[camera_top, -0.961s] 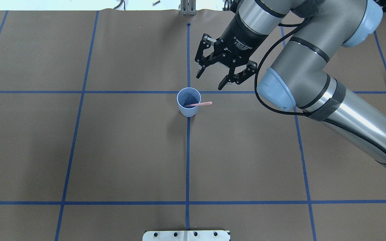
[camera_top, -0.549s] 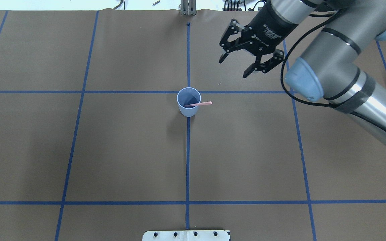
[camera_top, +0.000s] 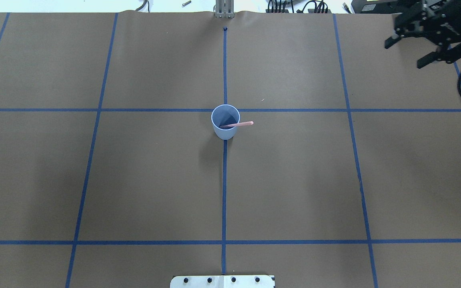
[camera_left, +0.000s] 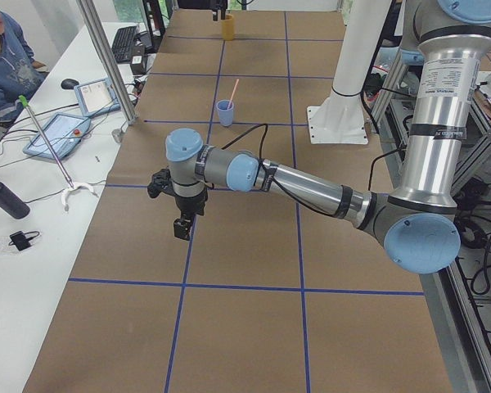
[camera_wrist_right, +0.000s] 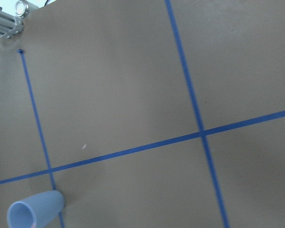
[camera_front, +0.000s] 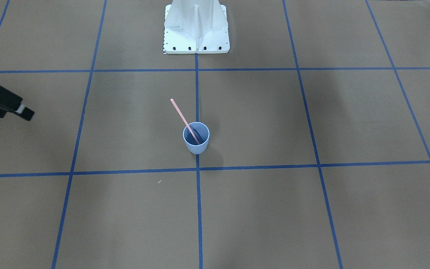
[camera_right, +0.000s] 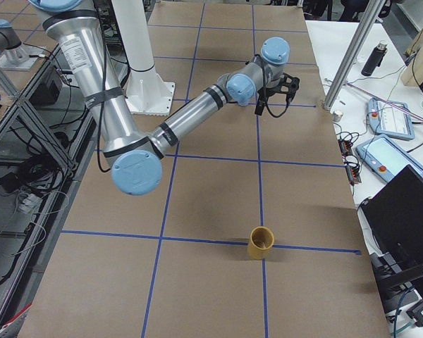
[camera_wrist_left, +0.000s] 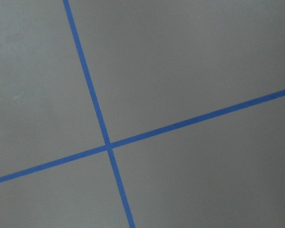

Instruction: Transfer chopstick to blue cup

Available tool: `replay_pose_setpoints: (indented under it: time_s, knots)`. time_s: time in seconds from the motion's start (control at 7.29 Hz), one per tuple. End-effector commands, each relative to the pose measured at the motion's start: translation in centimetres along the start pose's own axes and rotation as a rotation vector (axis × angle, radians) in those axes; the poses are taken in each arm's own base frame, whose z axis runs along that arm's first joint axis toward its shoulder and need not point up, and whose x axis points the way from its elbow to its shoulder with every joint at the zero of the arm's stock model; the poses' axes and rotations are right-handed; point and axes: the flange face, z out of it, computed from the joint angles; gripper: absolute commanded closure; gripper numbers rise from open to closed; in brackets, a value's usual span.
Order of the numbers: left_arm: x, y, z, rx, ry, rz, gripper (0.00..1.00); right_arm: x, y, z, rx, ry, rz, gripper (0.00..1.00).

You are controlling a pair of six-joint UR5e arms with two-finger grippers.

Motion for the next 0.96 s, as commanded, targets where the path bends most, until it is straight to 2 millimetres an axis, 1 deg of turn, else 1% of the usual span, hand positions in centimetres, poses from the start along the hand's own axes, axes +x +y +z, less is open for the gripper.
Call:
replay_pose_setpoints:
  time_s: [0.0, 0.14, 0.27, 0.41, 0.55, 0.69, 0.82]
  knots:
    - [0.0, 0.0, 0.0, 0.0, 0.0, 0.0, 0.01, 12.0, -0.9, -2.2, 0.078, 0.105, -0.052, 0.0]
    - [0.0, 0.0, 0.0, -0.001, 0.0, 0.001, 0.01, 17.5, -0.8, -3.5, 0.085, 0.14, -0.119, 0.0]
    - [0.0, 0.0, 0.0, 0.0, 0.0, 0.002, 0.01, 22.3, -0.4, -4.2, 0.083, 0.173, -0.164, 0.0]
    - [-0.1, 0.2, 0.1, -0.001, 0.0, -0.001, 0.01, 27.1, 0.6, -4.6, 0.08, 0.236, -0.24, 0.0]
    - [-0.2, 0.5, 0.2, -0.006, 0.0, -0.008, 0.01, 30.1, 1.5, -4.6, 0.07, 0.289, -0.286, 0.0]
    - [-0.5, 0.9, 0.6, -0.016, 0.002, -0.048, 0.01, 31.9, 2.1, -4.6, 0.058, 0.322, -0.322, 0.0]
    - [-0.3, 1.1, 0.4, -0.012, 0.013, -0.103, 0.01, 32.4, 2.3, -4.5, 0.053, 0.331, -0.334, 0.0]
